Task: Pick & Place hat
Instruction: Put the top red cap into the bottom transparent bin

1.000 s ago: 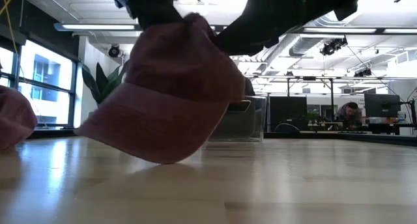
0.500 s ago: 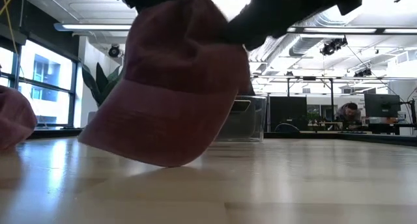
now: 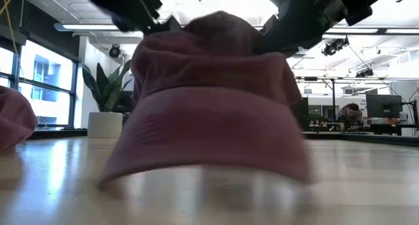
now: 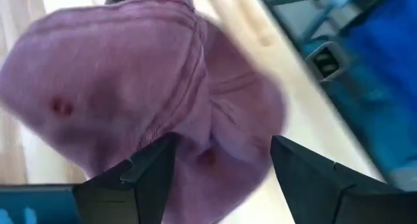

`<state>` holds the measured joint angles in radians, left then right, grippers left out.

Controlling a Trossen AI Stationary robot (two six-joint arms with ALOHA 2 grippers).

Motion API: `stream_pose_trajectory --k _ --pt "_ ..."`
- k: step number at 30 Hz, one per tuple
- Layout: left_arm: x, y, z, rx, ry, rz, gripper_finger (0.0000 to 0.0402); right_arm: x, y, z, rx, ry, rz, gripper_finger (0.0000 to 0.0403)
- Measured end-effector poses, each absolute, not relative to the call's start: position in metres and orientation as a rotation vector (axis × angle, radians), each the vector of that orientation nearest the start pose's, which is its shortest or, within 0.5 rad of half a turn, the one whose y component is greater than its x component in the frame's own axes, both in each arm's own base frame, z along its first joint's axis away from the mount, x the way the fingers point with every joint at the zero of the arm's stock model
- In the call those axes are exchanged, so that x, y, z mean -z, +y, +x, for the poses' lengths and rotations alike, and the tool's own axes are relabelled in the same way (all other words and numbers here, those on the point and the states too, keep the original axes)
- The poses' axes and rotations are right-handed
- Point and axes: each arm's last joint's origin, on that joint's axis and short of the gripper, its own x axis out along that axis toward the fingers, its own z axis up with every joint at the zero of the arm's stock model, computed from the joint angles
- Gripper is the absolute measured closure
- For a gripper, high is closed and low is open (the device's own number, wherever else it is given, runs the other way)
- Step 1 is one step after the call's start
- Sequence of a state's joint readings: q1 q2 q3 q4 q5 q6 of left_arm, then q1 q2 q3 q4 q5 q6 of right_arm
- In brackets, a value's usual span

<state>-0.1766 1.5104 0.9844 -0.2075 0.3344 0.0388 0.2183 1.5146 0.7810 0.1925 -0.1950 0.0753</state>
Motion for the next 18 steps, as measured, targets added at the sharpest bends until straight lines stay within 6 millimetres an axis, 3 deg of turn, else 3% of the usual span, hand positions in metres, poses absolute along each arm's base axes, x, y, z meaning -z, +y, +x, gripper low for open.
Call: stream_pose_trajectory --k 10,18 --pt "-0.201 -0.068 0.341 0.284 0.661 0.073 0.0156 -0.195 0.067 0.301 -0.392 0.550 0.103 0.0396" --pt "-0.201 -0.082 0.342 0.557 0.609 0.052 0.0179 -0.192 0.067 0.299 -0.391 0.595 0.135 0.0391"
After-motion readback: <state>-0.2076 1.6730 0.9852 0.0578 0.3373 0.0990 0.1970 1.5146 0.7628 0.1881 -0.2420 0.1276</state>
